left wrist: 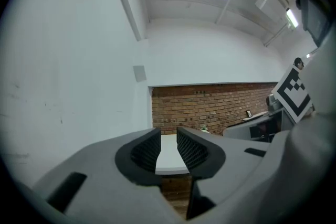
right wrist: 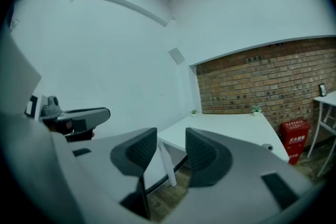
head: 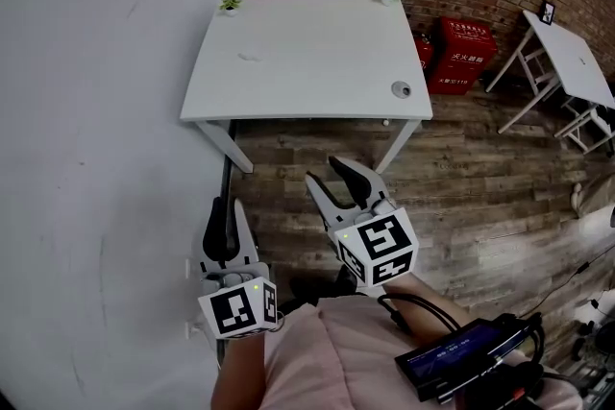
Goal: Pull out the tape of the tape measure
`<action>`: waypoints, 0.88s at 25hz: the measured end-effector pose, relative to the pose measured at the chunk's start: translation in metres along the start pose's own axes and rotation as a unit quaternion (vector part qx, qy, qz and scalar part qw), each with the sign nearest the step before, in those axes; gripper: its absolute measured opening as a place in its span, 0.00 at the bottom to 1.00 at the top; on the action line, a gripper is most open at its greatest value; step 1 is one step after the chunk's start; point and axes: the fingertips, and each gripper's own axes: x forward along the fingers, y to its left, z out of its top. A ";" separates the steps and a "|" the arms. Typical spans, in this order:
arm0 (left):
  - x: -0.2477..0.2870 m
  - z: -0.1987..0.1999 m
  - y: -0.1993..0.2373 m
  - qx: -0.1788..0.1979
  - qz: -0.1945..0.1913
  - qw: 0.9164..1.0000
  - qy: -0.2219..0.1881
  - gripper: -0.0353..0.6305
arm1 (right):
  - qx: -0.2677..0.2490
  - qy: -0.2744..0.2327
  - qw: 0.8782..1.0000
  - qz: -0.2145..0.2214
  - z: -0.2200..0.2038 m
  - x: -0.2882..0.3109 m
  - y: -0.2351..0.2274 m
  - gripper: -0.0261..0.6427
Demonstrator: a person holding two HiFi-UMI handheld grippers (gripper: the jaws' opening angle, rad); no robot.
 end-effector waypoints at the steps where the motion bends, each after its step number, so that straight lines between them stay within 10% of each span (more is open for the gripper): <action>1: -0.001 0.000 -0.003 0.000 0.000 1.000 0.000 0.21 | -0.002 -0.001 1.000 0.001 0.000 -0.002 -0.002 0.30; 22: 0.076 -0.055 0.022 -0.011 -0.001 1.000 0.027 0.19 | -0.001 0.032 0.999 -0.005 -0.033 0.074 -0.045 0.30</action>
